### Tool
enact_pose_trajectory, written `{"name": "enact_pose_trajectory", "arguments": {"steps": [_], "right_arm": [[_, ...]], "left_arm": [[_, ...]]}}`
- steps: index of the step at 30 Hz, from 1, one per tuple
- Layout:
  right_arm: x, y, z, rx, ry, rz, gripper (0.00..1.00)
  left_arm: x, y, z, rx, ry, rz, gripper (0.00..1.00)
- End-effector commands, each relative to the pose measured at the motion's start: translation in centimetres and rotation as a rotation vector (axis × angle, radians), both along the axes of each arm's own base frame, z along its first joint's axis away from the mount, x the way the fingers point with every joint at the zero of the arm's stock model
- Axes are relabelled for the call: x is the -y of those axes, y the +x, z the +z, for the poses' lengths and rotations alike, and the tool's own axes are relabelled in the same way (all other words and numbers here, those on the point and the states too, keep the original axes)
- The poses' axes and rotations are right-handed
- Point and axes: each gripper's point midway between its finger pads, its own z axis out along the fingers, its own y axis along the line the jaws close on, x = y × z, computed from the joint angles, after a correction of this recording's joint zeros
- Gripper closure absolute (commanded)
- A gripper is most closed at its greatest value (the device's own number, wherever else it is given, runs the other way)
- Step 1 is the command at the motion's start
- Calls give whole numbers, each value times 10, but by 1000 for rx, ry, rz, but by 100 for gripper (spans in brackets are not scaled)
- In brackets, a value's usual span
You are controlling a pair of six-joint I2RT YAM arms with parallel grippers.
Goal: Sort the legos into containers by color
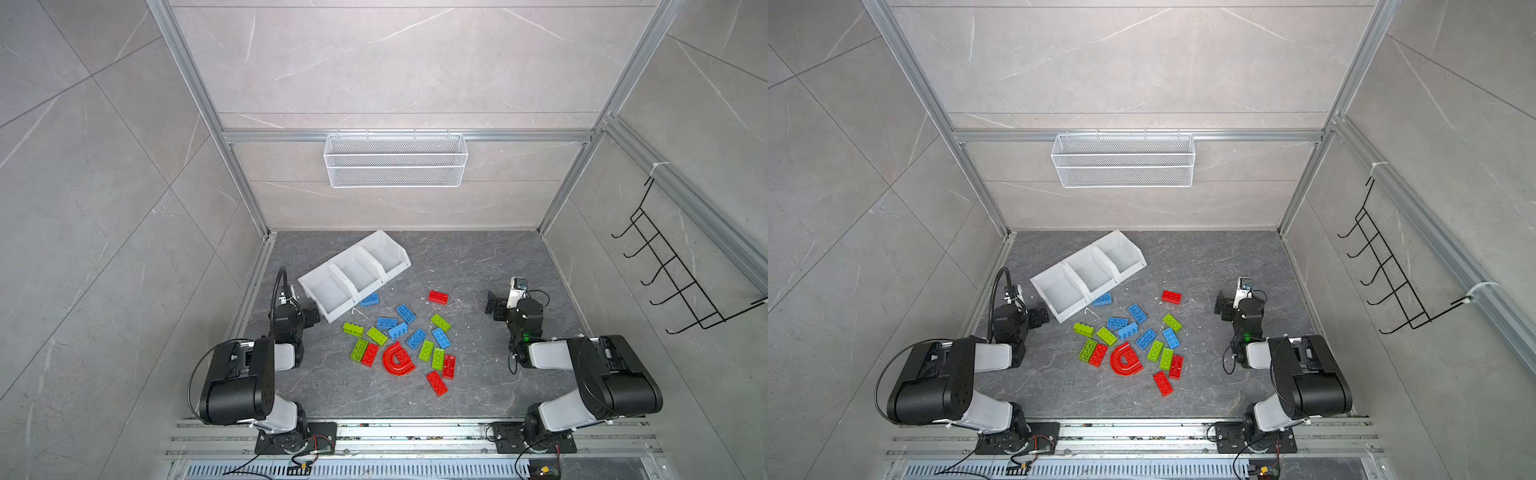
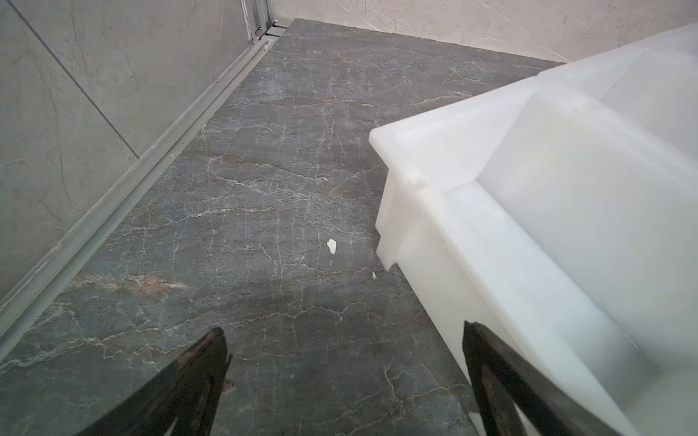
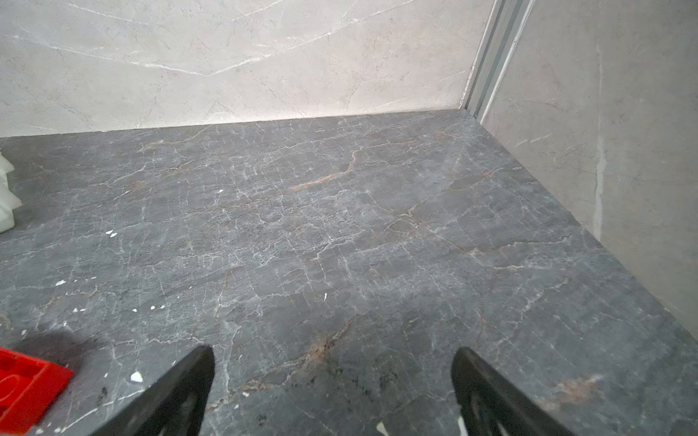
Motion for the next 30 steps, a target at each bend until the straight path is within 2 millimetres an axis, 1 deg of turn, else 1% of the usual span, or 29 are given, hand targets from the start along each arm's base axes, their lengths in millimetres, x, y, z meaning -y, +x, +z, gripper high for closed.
{"name": "enact_pose_trajectory", "arguments": {"steps": [1,30], "right_arm": [[-3,5,6,18,-7,14,0],[-4,6,5,13,-7,19,0]], "left_arm": [[1,12,20,67,29,-19,0],[2,14,19,55,46,-17,0]]}}
